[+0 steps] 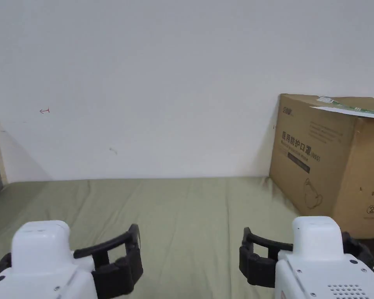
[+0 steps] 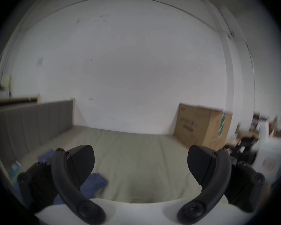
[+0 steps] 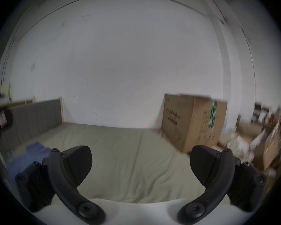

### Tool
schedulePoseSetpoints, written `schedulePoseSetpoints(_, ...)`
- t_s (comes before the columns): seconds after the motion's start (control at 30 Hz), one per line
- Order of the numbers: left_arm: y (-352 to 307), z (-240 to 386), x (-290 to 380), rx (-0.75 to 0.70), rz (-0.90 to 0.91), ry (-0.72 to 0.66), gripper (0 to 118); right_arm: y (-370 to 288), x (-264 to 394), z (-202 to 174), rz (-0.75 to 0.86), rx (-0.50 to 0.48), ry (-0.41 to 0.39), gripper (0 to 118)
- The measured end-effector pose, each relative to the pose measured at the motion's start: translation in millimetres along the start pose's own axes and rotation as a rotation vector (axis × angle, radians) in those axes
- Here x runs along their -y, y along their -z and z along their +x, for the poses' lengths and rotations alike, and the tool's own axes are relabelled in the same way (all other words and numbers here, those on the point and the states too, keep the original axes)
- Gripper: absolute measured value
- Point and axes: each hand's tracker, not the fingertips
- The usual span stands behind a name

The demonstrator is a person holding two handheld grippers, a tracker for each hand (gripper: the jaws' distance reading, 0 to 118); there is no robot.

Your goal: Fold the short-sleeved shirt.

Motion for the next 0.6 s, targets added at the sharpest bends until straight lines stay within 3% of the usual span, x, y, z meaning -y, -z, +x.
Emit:
schedulePoseSetpoints(0.07,0,-13,-2,-0.008,0.020,-0.152,116,-5,-7,-19,0.071,0.027,-0.183,118)
schedulePoseSetpoints(0.17,0,-35,12,-0.049,0.036,-0.426,116,-11,-5,-52,0.158,0.058,-0.527,118)
schedulePoseSetpoints(0.27,-2,-60,41,-0.066,0.057,-0.752,116,-12,15,-82,0.140,0.014,-0.866,118)
schedulePoseSetpoints(0.33,-1,-70,56,-0.104,0.024,-0.919,116,-10,30,-94,0.120,-0.008,-0.956,118)
schedulePoseSetpoints(0.37,1,-77,62,-0.088,0.019,-0.972,116,-9,35,-96,0.105,-0.030,-0.924,118)
schedulePoseSetpoints(0.43,4,-80,60,-0.101,-0.016,-0.933,116,-8,31,-93,0.039,-0.120,-0.769,118)
schedulePoseSetpoints(0.5,5,-71,46,-0.172,-0.020,-0.712,116,-5,22,-82,0.016,-0.159,-0.576,118)
schedulePoseSetpoints(0.6,6,-43,18,-0.182,-0.007,-0.312,116,1,2,-50,0.011,-0.125,-0.192,118)
